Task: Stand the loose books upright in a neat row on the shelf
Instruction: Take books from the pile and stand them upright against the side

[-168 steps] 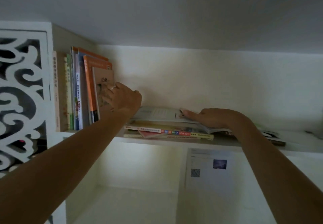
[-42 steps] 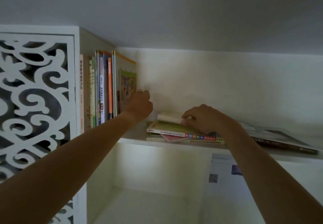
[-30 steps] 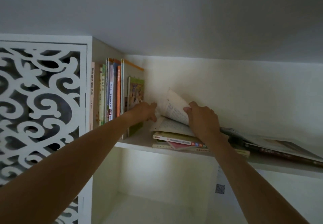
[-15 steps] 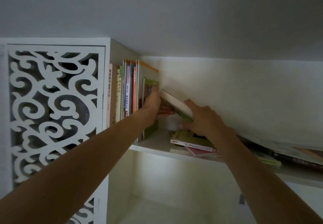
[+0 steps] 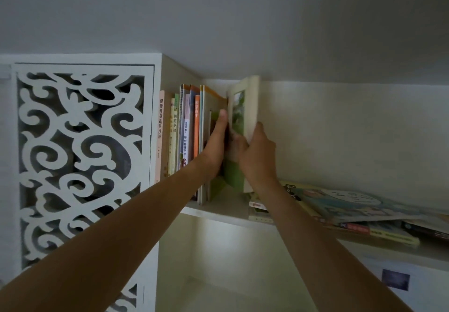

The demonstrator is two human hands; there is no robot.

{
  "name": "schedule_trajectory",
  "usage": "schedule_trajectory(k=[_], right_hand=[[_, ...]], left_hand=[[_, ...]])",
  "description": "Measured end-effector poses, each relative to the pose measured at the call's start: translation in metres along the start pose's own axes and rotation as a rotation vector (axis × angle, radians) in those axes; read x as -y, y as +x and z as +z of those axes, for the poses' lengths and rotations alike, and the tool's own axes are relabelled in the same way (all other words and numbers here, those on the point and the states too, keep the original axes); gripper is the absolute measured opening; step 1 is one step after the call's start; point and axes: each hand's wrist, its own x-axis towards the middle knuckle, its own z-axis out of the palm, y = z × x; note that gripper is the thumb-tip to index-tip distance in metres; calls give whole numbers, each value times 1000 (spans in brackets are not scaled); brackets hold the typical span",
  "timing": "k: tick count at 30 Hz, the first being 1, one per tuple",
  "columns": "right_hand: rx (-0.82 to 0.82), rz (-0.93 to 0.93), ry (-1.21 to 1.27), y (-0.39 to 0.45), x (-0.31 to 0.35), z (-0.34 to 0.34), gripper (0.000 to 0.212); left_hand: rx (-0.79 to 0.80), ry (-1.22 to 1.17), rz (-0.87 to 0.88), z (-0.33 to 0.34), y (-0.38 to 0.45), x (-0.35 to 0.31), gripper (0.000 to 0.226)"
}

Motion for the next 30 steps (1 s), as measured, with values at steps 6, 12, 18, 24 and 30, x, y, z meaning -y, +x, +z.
schedule_trajectory(k=[6,12,18,24,30], right_hand=[[441,16,-244,-4,-10,26,31],[847,-27,-335,-10,-27,5,50],[743,-22,-424,-17,-32,15,31],[561,-4,-614,-23,-30,16,45],[522,-39,-711,-29,-25,-32,21]], left_hand=[[-57,262,170,2,-5,10,88],[-247,842,924,6,1,12,85],[-369,1301,1209,-5,9,35,38],[-316,1876,872,-2,-1,26,32],[-213,2235,544,10,-16,42,20]])
